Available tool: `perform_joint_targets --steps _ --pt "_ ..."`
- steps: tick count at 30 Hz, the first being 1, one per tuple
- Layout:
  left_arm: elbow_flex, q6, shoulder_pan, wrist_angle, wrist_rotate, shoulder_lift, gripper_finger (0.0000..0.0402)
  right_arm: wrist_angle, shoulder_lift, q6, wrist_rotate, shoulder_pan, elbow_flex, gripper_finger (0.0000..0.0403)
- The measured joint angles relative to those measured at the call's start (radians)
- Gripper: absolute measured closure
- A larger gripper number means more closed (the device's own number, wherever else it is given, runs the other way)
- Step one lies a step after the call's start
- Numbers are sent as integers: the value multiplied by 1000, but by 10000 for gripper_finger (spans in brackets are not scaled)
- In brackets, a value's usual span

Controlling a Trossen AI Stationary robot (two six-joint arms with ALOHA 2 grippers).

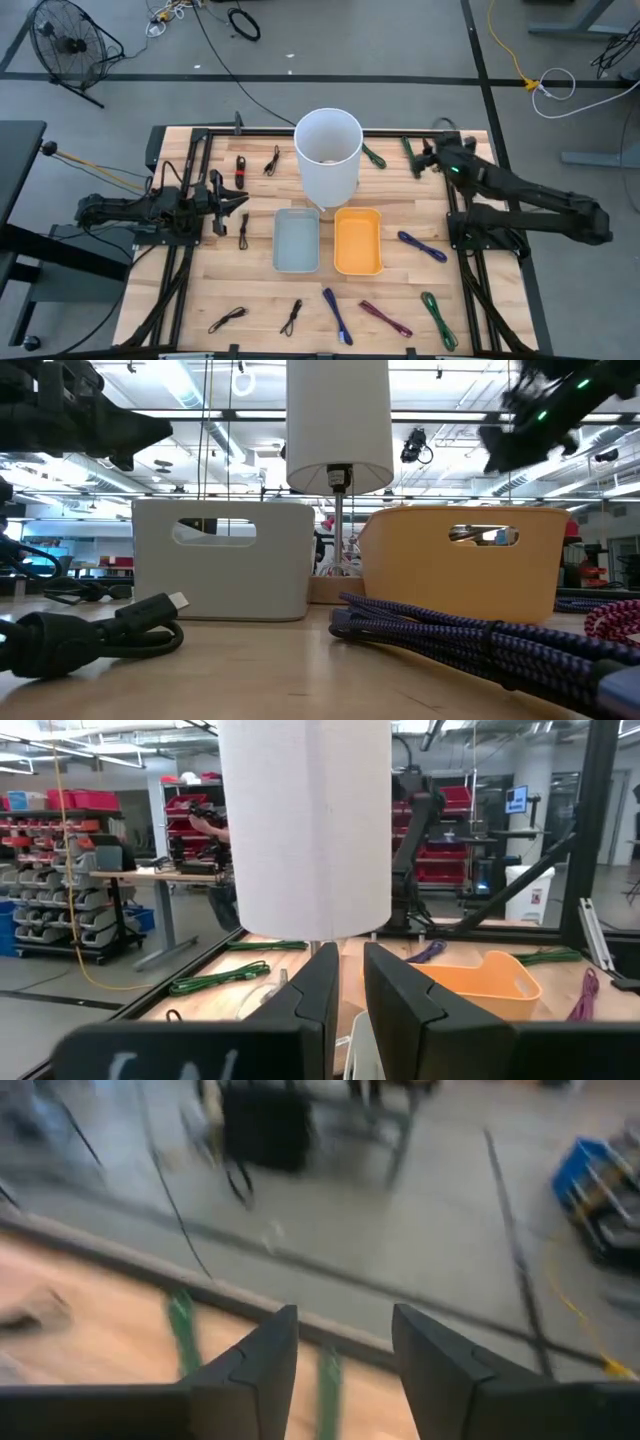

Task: Pick & Place USB Port
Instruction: Put the green charger cable into the gray bin

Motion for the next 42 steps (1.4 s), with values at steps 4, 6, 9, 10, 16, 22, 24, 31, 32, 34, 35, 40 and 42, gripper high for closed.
perform_joint_targets --steps 4,6,9,10,16,22,24,31,32,34,35,40,42 --pt "0 -6 0 -3 1 0 346 3 142 -29 -145 -140 20 204" --pt "0 -6 0 -6 1 0 346 0 203 -35 -194 -200 21 184" --pt "0 -7 0 -14 1 0 346 3 290 -53 -230 -263 22 156" --pt "0 -16 0 -17 1 0 346 2 317 -51 -241 -278 22 148" --pt "0 -42 0 -27 1 0 346 34 464 -46 -326 -316 22 120" --pt "0 -78 0 -61 1 0 346 93 594 -42 -357 -316 22 112" --pt "0 -78 0 -67 1 0 346 114 636 -36 -375 -316 22 112" --pt "0 -78 0 -69 1 0 346 148 750 -35 -376 -312 22 112" --pt "0 -77 0 -69 1 0 346 148 756 -41 -375 -308 22 112" --pt "0 -78 0 -69 1 0 346 145 763 -54 -374 -301 22 112" --pt "0 -78 0 -69 1 0 346 146 765 -53 -375 -301 22 112" --pt "0 -78 0 -69 2 0 346 142 765 -25 -402 -302 22 120" --pt "0 -78 0 -69 2 0 346 131 765 -27 -411 -301 22 132"
